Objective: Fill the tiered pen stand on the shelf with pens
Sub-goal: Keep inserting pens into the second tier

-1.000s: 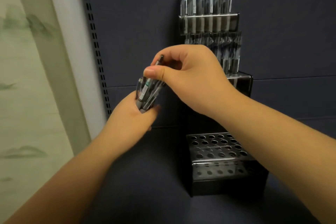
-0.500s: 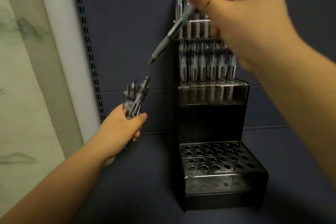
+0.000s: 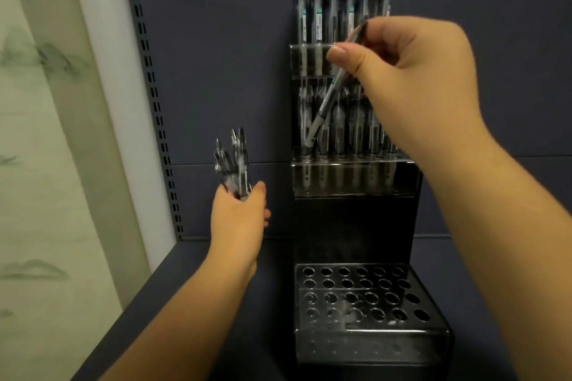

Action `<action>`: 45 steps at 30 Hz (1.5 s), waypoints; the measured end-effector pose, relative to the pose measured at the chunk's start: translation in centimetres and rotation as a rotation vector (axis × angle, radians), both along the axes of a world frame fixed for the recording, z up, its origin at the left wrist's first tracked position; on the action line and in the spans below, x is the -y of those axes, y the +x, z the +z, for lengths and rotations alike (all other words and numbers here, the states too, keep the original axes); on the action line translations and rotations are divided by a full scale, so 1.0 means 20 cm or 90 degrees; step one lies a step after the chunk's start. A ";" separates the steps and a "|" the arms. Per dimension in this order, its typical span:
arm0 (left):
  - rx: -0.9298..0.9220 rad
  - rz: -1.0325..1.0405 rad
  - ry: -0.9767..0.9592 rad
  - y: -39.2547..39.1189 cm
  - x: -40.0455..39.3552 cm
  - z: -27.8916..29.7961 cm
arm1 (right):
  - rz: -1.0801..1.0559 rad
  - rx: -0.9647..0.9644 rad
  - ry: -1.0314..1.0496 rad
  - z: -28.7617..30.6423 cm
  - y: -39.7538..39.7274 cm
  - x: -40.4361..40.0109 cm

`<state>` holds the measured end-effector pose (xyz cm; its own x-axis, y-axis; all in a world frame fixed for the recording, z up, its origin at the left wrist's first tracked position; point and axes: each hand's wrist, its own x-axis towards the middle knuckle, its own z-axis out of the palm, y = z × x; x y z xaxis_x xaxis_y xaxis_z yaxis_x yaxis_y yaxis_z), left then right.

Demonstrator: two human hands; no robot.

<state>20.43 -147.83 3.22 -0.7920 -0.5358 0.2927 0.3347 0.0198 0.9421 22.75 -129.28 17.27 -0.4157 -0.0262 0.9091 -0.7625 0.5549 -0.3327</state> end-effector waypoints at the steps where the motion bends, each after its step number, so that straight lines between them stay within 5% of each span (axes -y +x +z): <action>1: 0.011 0.004 -0.011 0.00 0.00 -0.02 | 0.000 -0.005 -0.005 -0.01 0.00 0.00; 16: 0.031 0.001 -0.054 0.02 0.07 -0.11 | -0.005 -0.020 0.025 0.03 -0.02 0.02; 30: 0.037 -0.023 -0.046 0.01 0.06 -0.13 | -0.105 0.128 0.267 0.13 -0.02 0.15; 45: 0.020 -0.027 -0.032 0.03 0.06 -0.10 | -0.094 0.148 0.176 -0.01 0.03 0.15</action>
